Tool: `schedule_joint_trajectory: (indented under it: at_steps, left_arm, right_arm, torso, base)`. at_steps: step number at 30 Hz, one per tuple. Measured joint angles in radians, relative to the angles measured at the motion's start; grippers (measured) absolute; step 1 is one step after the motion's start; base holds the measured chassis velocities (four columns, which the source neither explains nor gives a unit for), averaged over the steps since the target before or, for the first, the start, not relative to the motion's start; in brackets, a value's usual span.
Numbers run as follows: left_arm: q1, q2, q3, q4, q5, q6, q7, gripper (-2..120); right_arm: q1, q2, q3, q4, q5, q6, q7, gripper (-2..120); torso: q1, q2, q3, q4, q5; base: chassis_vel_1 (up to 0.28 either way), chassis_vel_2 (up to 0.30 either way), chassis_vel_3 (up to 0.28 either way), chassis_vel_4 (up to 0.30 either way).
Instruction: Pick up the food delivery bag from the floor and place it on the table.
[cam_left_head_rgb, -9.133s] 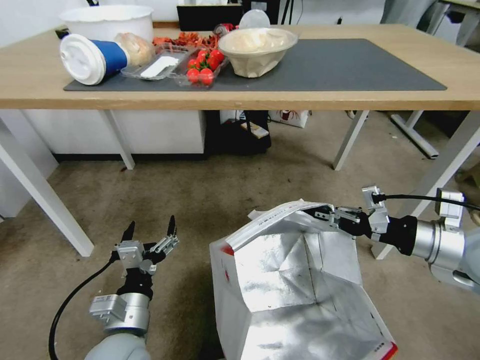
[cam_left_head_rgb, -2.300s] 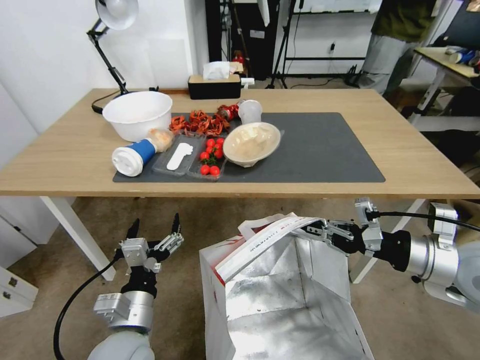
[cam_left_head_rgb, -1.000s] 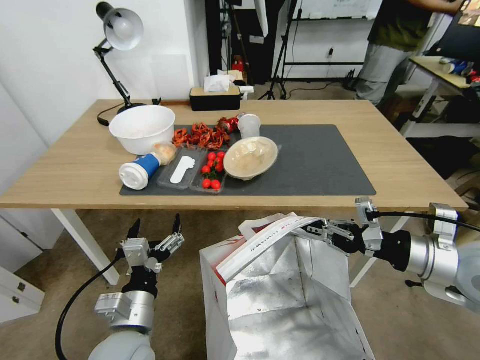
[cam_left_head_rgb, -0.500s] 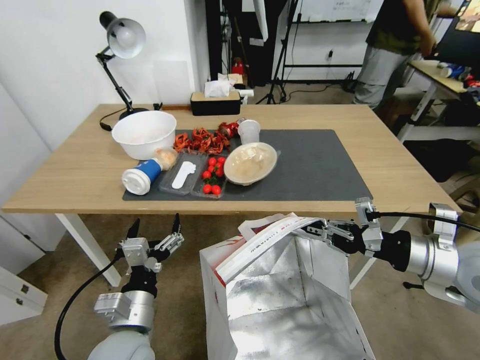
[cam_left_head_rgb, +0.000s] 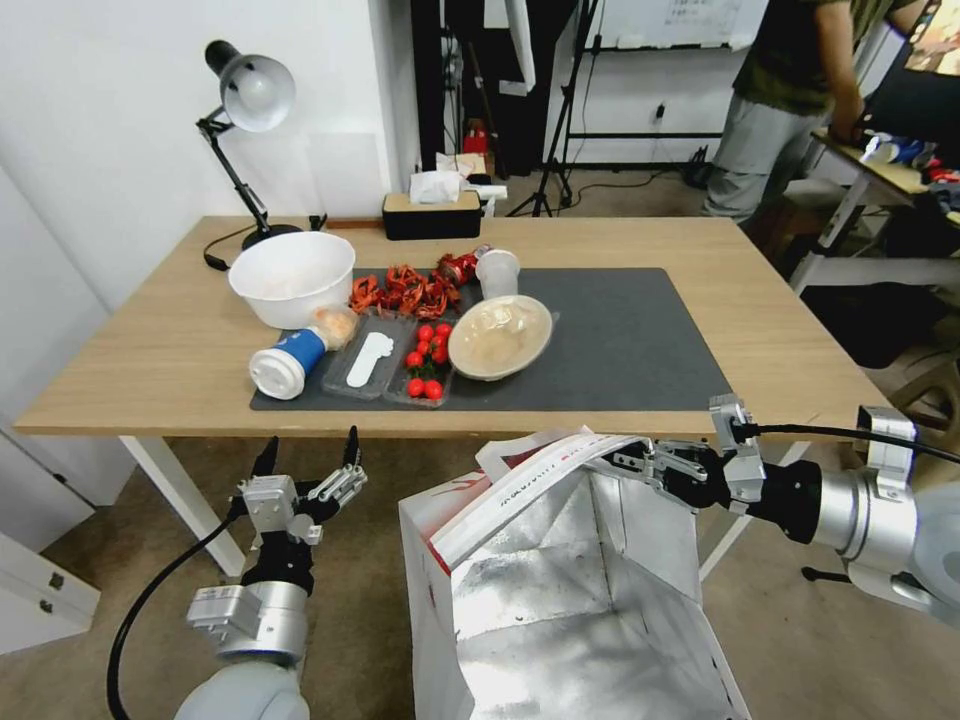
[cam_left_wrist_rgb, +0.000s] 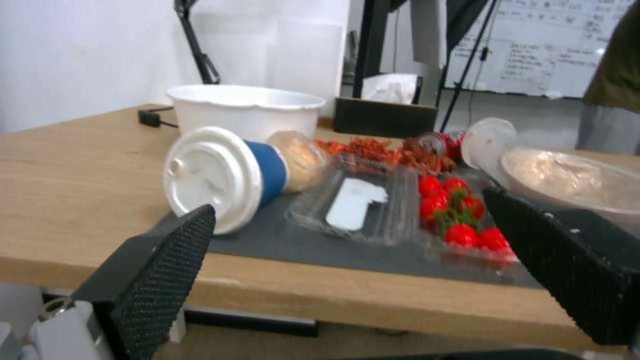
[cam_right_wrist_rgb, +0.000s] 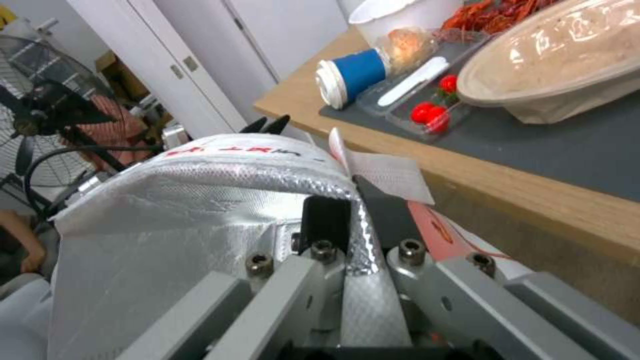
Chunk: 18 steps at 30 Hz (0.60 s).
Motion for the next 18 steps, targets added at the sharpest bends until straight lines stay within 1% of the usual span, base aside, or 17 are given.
schedule_joint_trajectory:
  at_steps: [6, 18]
  left_arm:
    - [0.003, 0.000, 0.001, -0.001, -0.005, 0.000, -0.001, 100]
    - [0.003, -0.001, 0.002, -0.002, -0.010, -0.007, -0.003, 100]
  right_arm:
    - [0.000, 0.003, -0.001, -0.001, -0.002, 0.001, 0.000, 0]
    - [0.000, 0.003, -0.001, -0.002, -0.003, 0.001, -0.003, 0]
  torso:
    - [0.007, 0.016, 0.009, 0.0000, 0.0000]
    - [0.006, 0.013, 0.008, 0.0000, 0.0000]
  base:
    - [0.000, 0.000, 0.000, 0.000]
    - [0.000, 0.000, 0.000, 0.000]
